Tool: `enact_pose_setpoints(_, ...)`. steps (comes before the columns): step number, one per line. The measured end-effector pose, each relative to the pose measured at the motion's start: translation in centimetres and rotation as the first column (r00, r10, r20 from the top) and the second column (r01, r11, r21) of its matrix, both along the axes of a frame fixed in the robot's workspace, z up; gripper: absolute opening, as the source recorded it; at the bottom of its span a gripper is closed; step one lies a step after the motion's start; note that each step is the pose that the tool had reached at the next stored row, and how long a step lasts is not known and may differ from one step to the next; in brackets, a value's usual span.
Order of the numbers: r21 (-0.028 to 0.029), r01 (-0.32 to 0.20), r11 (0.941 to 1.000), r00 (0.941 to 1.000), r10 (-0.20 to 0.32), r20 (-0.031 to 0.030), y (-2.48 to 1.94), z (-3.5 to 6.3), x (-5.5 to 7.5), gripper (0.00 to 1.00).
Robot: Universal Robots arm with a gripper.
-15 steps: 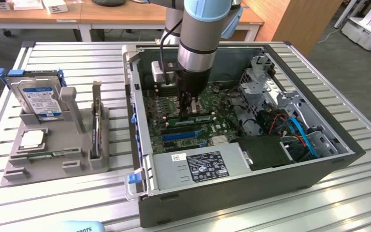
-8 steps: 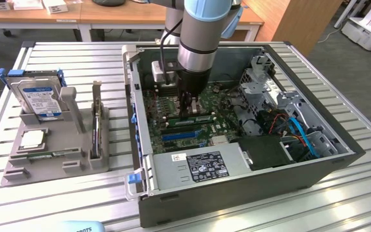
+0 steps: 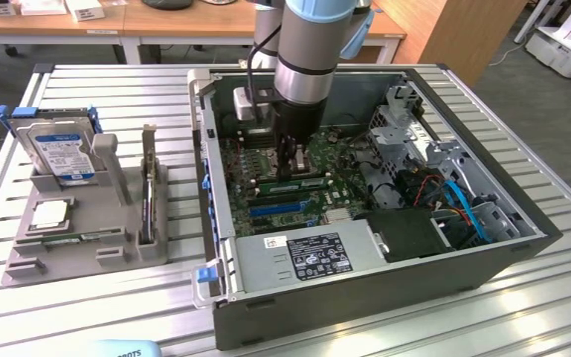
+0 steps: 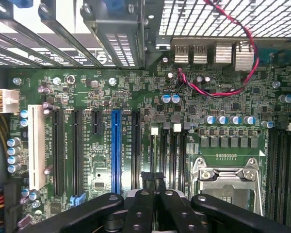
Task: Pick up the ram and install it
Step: 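Press down the ram until it locks into place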
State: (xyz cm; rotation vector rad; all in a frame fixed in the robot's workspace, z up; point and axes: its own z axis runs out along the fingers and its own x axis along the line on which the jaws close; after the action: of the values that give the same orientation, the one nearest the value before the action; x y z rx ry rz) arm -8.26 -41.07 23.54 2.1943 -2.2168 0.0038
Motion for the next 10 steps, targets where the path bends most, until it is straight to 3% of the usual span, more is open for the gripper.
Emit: enact_pose_setpoints(10, -0.0020, 0.000, 1.0000, 1.0000, 0.000, 0.0000, 0.00, 1.71, 0.0, 0.10)
